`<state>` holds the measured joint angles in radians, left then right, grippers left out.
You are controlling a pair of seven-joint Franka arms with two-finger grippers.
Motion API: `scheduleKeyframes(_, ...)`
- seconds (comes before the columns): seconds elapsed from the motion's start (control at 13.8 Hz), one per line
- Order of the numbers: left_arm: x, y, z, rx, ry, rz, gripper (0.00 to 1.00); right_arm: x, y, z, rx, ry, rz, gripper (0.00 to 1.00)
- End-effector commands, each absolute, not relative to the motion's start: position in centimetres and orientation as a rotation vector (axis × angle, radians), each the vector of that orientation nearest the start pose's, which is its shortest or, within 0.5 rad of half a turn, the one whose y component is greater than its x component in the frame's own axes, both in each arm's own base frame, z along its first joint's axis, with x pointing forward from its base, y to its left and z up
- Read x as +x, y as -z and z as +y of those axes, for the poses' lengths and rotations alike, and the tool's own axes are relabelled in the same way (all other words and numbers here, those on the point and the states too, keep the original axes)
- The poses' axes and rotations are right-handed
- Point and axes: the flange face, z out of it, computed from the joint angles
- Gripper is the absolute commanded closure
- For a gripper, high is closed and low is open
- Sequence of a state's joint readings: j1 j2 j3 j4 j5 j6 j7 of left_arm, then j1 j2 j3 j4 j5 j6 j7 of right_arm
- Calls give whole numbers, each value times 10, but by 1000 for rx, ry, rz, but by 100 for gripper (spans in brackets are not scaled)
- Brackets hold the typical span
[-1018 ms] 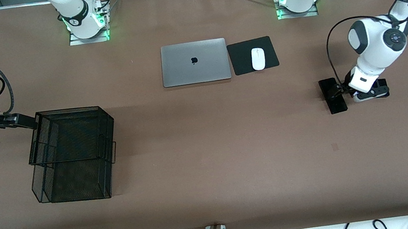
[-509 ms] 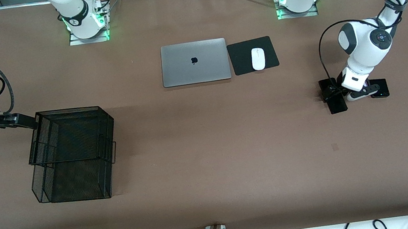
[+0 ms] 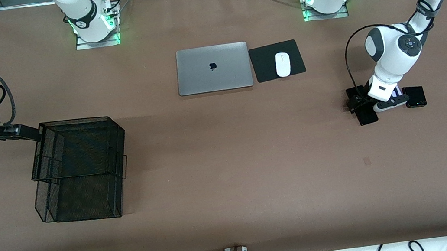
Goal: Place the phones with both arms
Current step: 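Close the left gripper on the large black phone, then carry the black phone to mid-table while the right gripper approaches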
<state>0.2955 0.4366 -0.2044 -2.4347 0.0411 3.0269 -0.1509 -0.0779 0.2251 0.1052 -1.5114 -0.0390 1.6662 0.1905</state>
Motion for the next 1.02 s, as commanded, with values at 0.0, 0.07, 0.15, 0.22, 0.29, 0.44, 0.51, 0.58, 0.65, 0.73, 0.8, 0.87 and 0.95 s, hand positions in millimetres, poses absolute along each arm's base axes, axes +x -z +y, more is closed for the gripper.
scheduleKeyframes(0.0,489,-132,26,-3199,225,-351,45,620,-532,8,-3133,-116,264,0)
scheduleKeyframes(0.07,489,-132,27,-3198,225,-350,66,620,-532,8,-3132,-116,266,0)
scheduleKeyframes(0.15,490,-134,30,-3194,231,-354,81,620,-532,8,-3134,-116,266,0)
scheduleKeyframes(0.22,491,-135,31,-3192,231,-355,92,620,-532,8,-3132,-116,266,0)
scheduleKeyframes(0.29,492,-138,35,-3186,235,-367,100,620,-532,8,-3132,-116,266,0)
scheduleKeyframes(0.44,500,-147,40,-3178,197,-375,100,620,-532,8,-3132,-116,266,0)
scheduleKeyframes(0.51,508,-157,41,-3174,158,-372,100,620,-532,8,-3132,-116,266,0)
scheduleKeyframes(0.58,515,-167,43,-3169,120,-380,100,620,-532,8,-3132,-116,266,0)
scheduleKeyframes(0.65,522,-175,42,-3165,104,-403,100,620,-532,8,-3132,-116,266,0)
scheduleKeyframes(0.73,531,-182,37,-3164,104,-425,100,620,-532,8,-3132,-116,266,0)
scheduleKeyframes(0.8,540,-188,30,-3160,59,-440,100,620,-532,8,-3132,-116,266,0)
scheduleKeyframes(0.87,553,-200,18,-3154,-6,-433,100,620,-532,8,-3132,-116,266,0)
scheduleKeyframes(0.95,565,-212,9,-3143,-50,-451,100,620,-532,8,-3132,-116,266,0)
